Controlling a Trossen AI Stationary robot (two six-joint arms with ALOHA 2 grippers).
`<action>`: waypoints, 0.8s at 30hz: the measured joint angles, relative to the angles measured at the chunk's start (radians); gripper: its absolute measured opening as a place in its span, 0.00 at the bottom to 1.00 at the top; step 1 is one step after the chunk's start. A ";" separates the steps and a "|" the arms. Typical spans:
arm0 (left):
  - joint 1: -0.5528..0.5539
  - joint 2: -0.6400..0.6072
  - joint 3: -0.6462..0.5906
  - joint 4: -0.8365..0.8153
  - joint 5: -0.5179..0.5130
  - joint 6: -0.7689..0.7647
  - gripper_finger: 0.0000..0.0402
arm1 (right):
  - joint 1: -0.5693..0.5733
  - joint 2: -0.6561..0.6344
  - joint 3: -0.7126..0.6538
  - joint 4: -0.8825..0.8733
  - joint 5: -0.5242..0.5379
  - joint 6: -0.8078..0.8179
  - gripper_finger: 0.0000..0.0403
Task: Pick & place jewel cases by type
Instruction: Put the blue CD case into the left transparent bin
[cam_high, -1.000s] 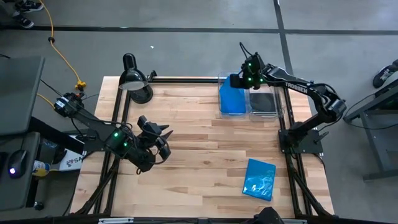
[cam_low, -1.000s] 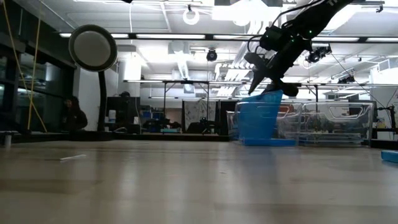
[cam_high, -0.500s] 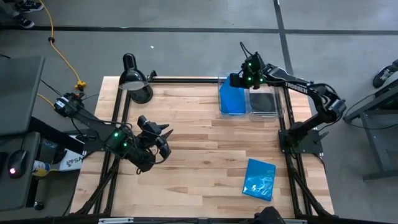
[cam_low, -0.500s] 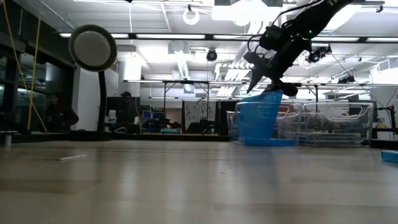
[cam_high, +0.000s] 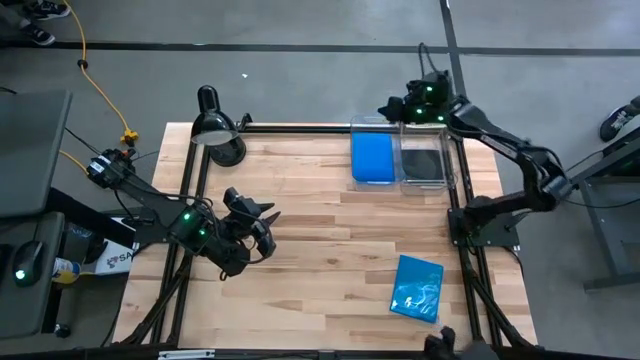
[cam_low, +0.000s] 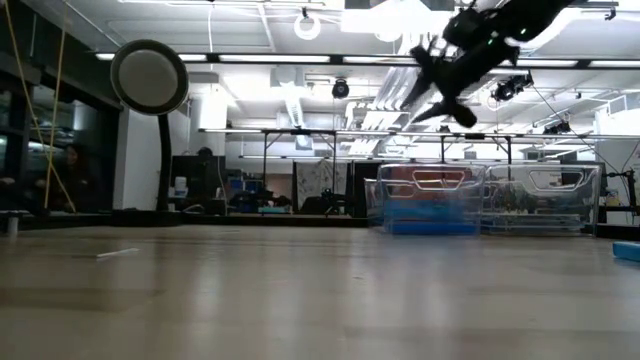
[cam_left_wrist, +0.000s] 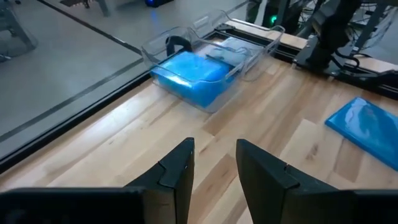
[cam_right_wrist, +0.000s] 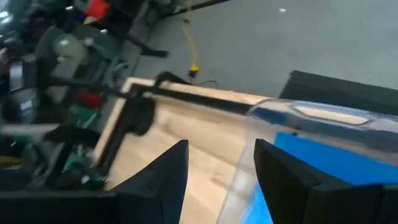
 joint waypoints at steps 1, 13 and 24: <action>0.000 0.000 0.000 0.006 0.006 0.007 0.29 | 0.000 -0.025 0.000 -0.008 -0.014 -0.011 0.41; 0.263 0.085 0.000 0.468 0.484 0.499 0.29 | 0.159 -0.411 0.000 -0.455 0.076 -0.063 0.39; 0.474 0.324 -0.001 0.771 1.100 0.574 0.29 | 0.613 -0.585 0.000 -0.962 0.364 0.400 0.39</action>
